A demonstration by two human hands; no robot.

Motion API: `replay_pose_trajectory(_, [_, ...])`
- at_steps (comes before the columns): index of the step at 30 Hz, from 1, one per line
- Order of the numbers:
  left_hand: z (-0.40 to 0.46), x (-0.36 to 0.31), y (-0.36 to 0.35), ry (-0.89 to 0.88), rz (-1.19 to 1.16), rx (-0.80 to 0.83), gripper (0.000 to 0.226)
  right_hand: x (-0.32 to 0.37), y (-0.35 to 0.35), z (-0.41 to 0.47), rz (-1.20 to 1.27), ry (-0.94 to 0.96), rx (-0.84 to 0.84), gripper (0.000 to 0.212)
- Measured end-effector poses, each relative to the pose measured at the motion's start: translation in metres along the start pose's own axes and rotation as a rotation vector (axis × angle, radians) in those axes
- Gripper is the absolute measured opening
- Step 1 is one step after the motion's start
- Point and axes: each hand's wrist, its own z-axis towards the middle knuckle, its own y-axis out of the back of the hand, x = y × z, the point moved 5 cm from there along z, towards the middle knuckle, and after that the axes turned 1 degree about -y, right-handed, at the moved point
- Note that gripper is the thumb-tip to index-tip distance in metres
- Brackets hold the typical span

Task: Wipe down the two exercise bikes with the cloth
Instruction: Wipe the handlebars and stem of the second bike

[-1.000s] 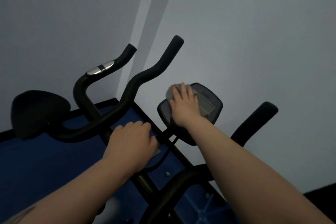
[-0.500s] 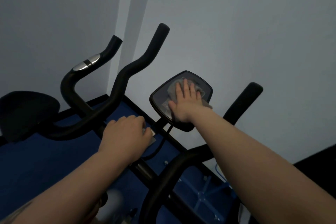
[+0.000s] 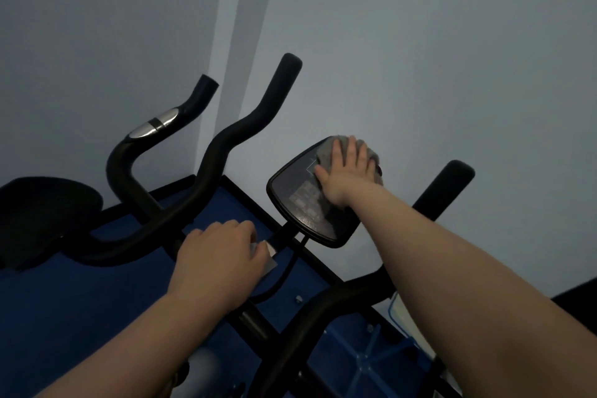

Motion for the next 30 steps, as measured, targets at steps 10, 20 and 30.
replay_pose_trajectory(10, [0.0, -0.001, 0.004, -0.004, -0.015, -0.005, 0.029, 0.016, -0.042, -0.084, -0.273, 0.188, 0.255, 0.084])
replay_pose_trajectory(20, [0.0, 0.001, 0.005, 0.018, -0.018, -0.041, 0.031, 0.013, 0.004, -0.009, 0.024, -0.147, 0.018, 0.084])
replay_pose_trajectory(30, [-0.001, 0.0, 0.005, 0.011, -0.016, -0.022, 0.032, 0.022, -0.043, -0.087, -0.341, 0.204, 0.182, 0.094])
